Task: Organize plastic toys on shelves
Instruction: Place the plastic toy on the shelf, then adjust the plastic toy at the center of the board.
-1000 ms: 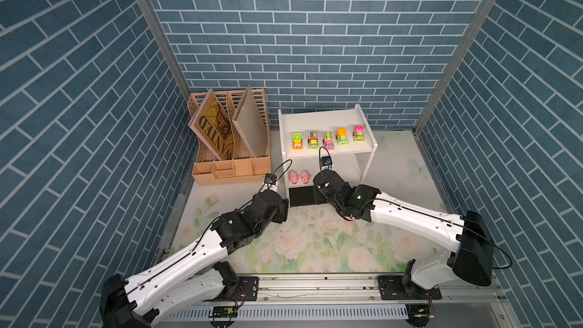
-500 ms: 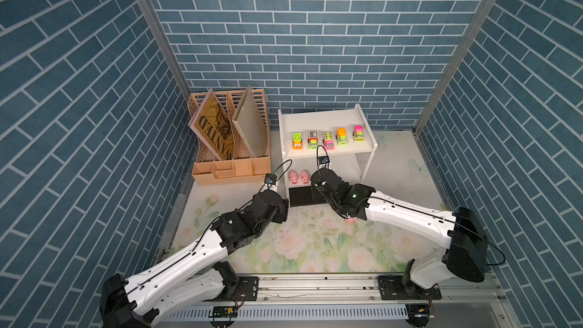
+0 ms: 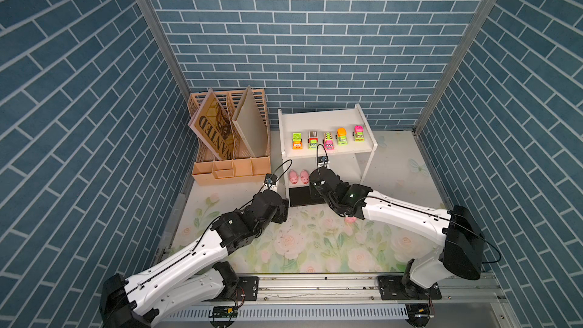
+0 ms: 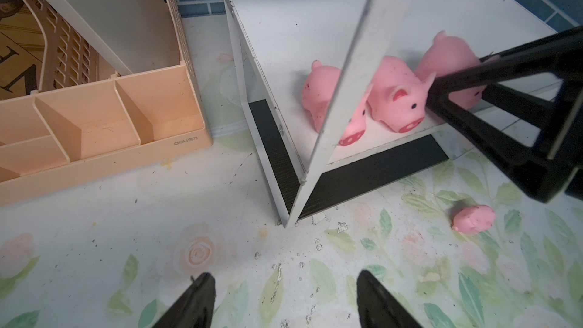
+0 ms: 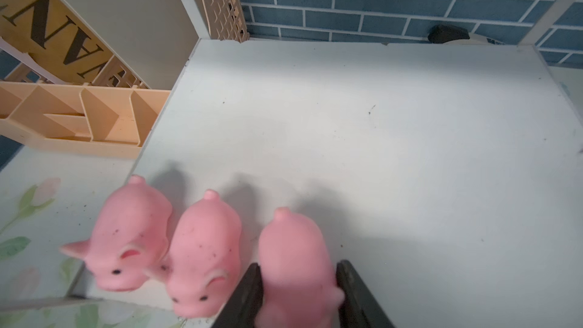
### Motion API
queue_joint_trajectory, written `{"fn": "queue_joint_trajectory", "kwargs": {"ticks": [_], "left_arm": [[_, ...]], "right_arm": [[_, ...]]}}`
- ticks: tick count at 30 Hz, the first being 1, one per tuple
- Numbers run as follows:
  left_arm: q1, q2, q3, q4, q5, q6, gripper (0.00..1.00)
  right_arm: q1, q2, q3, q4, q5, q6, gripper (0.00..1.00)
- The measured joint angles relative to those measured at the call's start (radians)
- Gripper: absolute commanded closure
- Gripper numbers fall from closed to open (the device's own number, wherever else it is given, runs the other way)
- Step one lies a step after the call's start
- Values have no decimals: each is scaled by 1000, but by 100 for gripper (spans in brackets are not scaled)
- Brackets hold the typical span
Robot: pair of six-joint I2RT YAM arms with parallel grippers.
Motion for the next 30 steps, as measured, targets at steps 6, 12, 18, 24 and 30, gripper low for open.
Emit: {"fn": "queue_joint_trajectory", "kwargs": {"ticks": [6, 12, 18, 24, 30], "left_arm": [[0, 0, 0, 0, 0, 0, 26], [-2, 0, 0, 0, 0, 0, 26], [-2, 0, 0, 0, 0, 0, 26], [-3, 0, 0, 0, 3, 0, 26], [-3, 0, -3, 6, 8, 0, 26]], "right_arm": [[-1, -53, -54, 15, -43, -1, 51], [3, -217, -199, 34, -136, 8, 51], [7, -436, -394, 42, -218, 35, 51], [-27, -538, -469, -68, -187, 115, 52], [-149, -499, -526, -150, -176, 179, 52]]}}
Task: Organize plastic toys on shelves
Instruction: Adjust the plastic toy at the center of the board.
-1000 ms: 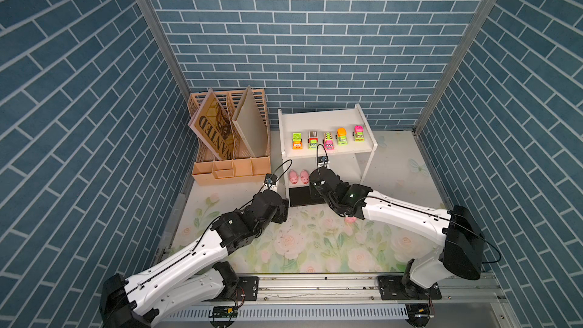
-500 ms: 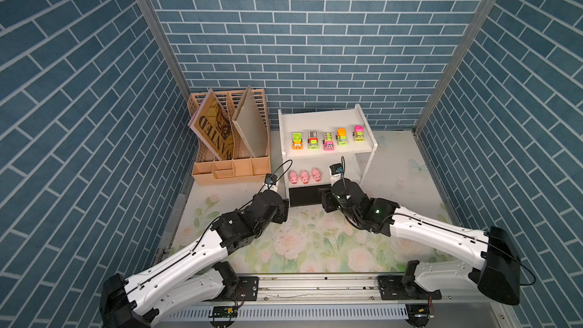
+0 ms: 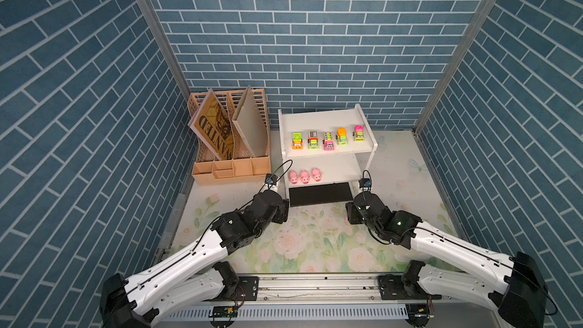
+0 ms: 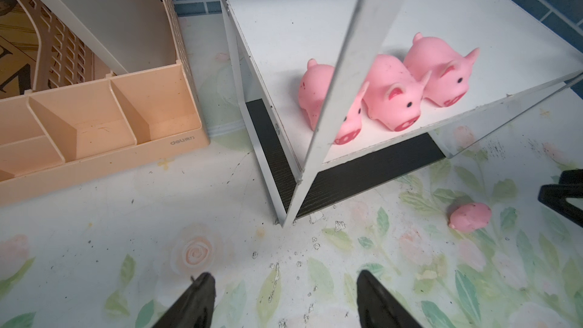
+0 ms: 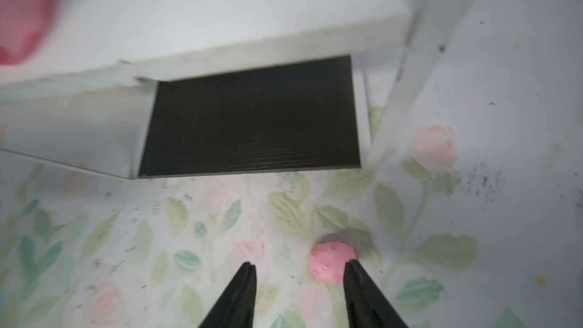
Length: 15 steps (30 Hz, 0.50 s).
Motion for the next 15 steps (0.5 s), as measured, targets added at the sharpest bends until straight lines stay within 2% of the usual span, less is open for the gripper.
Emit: {"fn": "queue_joint_trajectory", "kwargs": {"ticks": [7, 15], "left_arm": [[-2, 0, -2, 3, 4, 0, 26], [-3, 11, -2, 6, 7, 0, 26]], "right_arm": [[-76, 60, -82, 18, -11, 13, 52], [-94, 77, -182, 148, -103, 11, 55]]}}
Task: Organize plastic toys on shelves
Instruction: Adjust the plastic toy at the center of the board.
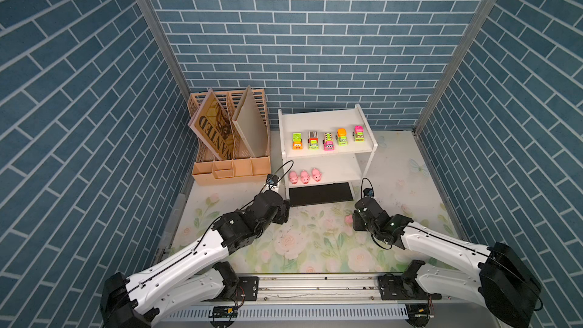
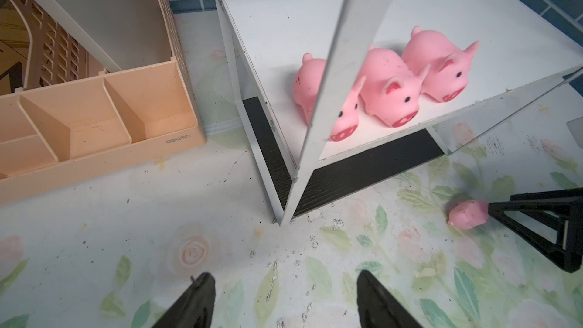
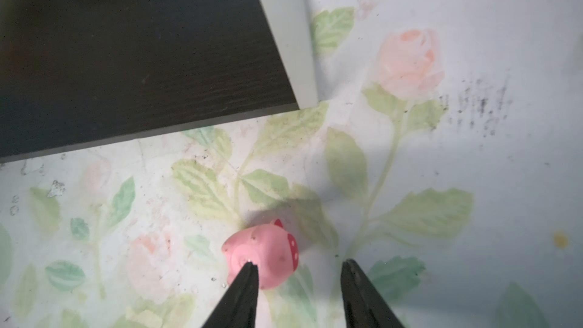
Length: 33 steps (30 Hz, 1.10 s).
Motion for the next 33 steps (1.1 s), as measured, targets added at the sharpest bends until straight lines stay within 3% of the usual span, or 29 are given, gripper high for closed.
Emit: {"fn": "queue_joint_trajectory", "kwargs": {"ticks": [6, 11, 15, 20, 29, 33], "left_arm": [[0, 11, 0, 4, 6, 0, 26], [0, 12, 0, 5, 7, 0, 26], [-1, 25, 0, 6, 8, 1, 27], [-2, 39, 0, 6, 14, 3, 27], [-2, 36, 0, 6, 14, 3, 27], [-2, 36, 0, 6, 14, 3, 27]], "right_arm": [[40, 9, -14, -10, -23, 31, 59], [185, -8, -9, -169, -6, 138, 61], [223, -65, -5, -282, 17, 204, 59], [141, -73, 76, -283, 45, 187, 59], [11, 164, 167, -133, 43, 71, 61], [3, 185, 146, -111, 39, 67, 64]]}}
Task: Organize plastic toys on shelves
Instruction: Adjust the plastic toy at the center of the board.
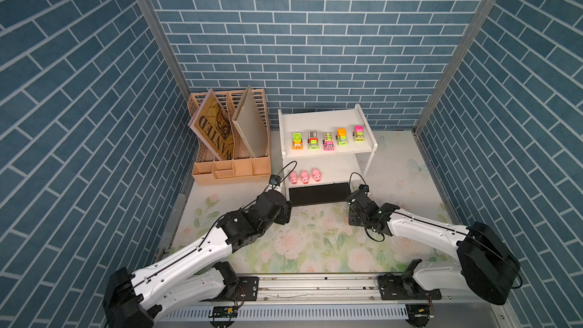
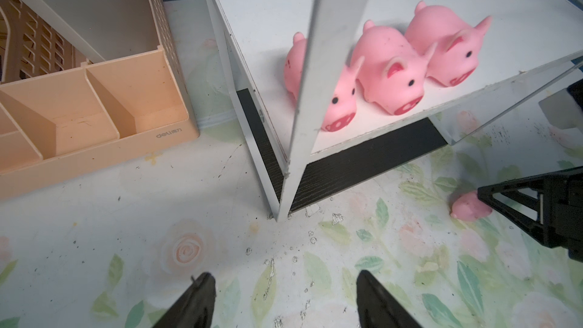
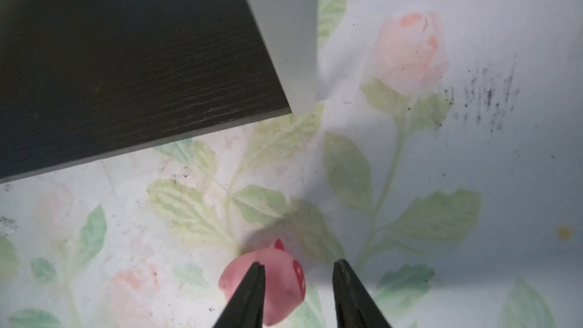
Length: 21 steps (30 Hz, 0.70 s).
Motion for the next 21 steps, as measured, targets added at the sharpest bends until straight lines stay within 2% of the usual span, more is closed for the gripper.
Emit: {"fn": "queue_joint_trajectory", "kwargs": {"ticks": [4, 9, 11, 15, 21], "left_arm": [[0, 0, 0, 0, 0, 0, 27], [-2, 1, 0, 0, 6, -1, 27], [-4, 3, 0, 0, 13, -2, 27], [-10, 15, 0, 4, 31, -16, 28], [-66, 18, -48, 64, 63, -94, 28]], "right_arm": [[58, -87, -79, -11, 0, 22, 66], [211, -205, -126, -150, -58, 80, 66], [221, -241, -123, -192, -68, 92, 65], [194, -265, -72, -243, -47, 90, 63], [23, -192, -19, -161, -38, 29, 64]]}}
